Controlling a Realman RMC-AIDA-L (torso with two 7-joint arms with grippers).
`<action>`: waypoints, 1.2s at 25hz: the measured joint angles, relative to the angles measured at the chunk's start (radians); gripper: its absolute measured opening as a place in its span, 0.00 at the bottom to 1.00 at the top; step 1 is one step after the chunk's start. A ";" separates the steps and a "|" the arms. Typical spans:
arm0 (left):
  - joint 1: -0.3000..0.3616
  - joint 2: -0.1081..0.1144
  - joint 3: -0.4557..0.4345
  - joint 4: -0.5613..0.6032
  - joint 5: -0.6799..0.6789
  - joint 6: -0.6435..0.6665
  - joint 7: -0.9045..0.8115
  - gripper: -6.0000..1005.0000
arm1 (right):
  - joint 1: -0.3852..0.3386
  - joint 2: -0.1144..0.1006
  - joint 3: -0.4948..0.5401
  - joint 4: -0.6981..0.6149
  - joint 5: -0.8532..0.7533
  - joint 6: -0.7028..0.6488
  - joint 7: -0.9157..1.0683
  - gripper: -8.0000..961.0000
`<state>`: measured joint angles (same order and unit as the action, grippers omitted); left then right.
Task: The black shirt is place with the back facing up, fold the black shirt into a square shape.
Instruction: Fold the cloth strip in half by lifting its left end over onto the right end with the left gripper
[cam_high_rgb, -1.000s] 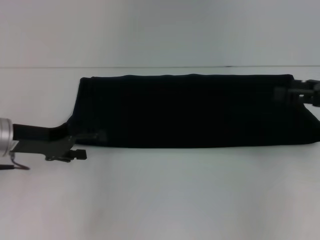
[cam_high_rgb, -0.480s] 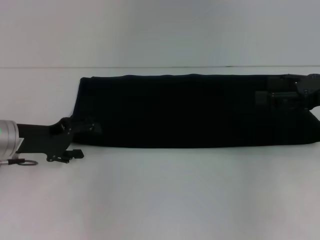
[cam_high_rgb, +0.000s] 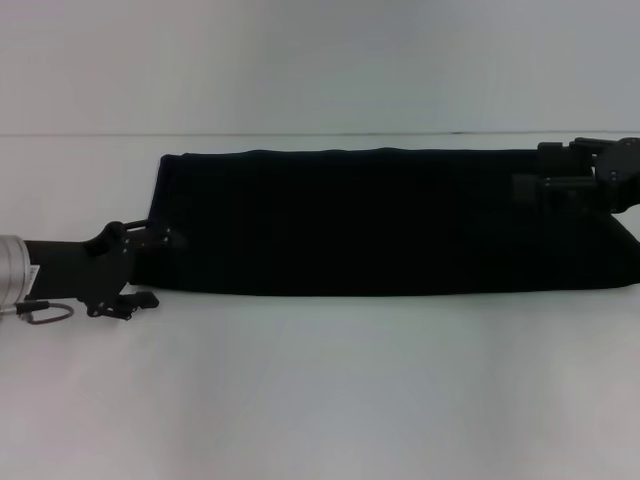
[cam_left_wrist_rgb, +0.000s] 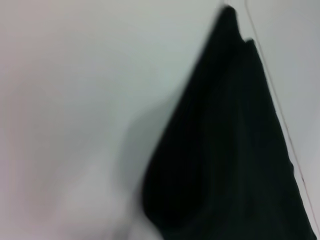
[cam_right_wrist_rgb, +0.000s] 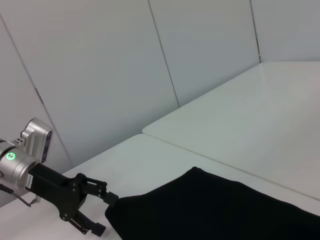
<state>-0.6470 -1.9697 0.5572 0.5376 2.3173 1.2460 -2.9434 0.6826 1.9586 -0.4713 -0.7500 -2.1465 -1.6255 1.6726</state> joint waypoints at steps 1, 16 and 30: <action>0.001 -0.002 0.000 -0.001 0.000 -0.009 -0.004 0.96 | 0.000 0.000 0.000 0.000 0.000 -0.002 -0.001 0.94; -0.002 0.000 0.000 -0.029 0.002 -0.092 -0.011 0.96 | 0.012 0.002 0.004 -0.002 0.002 -0.002 -0.002 0.94; -0.012 -0.006 0.002 -0.038 -0.006 -0.160 -0.001 0.96 | 0.007 -0.004 0.003 -0.002 0.025 -0.003 0.006 0.95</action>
<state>-0.6591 -1.9755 0.5595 0.5000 2.3111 1.0857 -2.9448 0.6897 1.9548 -0.4679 -0.7517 -2.1215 -1.6289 1.6791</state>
